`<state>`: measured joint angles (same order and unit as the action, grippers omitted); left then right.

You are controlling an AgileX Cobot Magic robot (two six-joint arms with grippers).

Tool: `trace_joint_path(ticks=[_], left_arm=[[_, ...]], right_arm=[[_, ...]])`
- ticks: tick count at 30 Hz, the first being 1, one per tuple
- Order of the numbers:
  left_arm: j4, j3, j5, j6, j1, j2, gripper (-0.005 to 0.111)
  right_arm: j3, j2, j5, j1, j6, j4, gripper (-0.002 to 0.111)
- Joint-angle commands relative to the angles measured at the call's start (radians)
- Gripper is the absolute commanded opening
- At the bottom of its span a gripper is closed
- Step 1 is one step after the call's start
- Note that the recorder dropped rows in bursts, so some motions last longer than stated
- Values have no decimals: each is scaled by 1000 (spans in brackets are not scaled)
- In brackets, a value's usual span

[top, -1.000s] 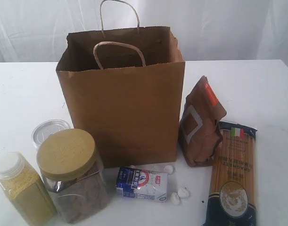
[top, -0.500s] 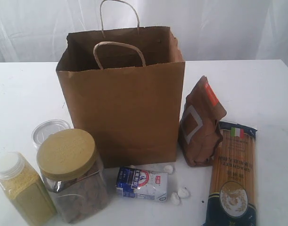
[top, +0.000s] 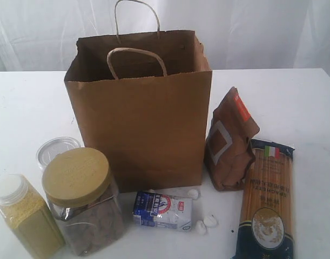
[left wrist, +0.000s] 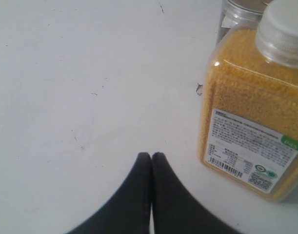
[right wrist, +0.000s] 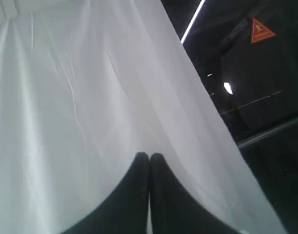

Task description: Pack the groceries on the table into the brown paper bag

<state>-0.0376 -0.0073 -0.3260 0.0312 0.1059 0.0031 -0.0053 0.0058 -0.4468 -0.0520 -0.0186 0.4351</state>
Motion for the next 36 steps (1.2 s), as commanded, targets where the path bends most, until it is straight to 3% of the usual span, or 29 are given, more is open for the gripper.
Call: trace_joint_path(ticks=[1, 4, 10, 16, 20, 23, 26, 30, 33, 36], left_arm=[[-7, 7, -15, -4, -2, -3, 0], [-7, 7, -15, -4, -2, -3, 0], [-7, 7, -5, 62, -2, -3, 0], [-7, 7, -5, 80, -2, -3, 0], [-7, 7, -5, 80, -2, -3, 0], [-7, 7, -5, 80, -2, -3, 0], [-7, 7, -5, 80, -2, -3, 0], [-7, 7, -5, 80, -2, -3, 0], [-7, 7, -5, 80, -2, -3, 0], [-7, 7, -5, 80, -2, -3, 0]], right_arm=[[5, -6, -44, -7, 286, 5, 0], [-28, -6, -118, -7, 368, 5, 0], [-268, 138, -206, -7, 363, -68, 0], [-565, 386, -288, -7, 363, -338, 0], [-672, 547, -271, -7, 363, -491, 0], [-691, 660, -113, -7, 363, -526, 0], [-691, 790, 223, -7, 299, -529, 0], [-691, 1000, 623, -9, -50, -529, 0], [-691, 1124, 773, -9, -241, -537, 0], [-691, 1192, 841, -9, -293, -541, 0]])
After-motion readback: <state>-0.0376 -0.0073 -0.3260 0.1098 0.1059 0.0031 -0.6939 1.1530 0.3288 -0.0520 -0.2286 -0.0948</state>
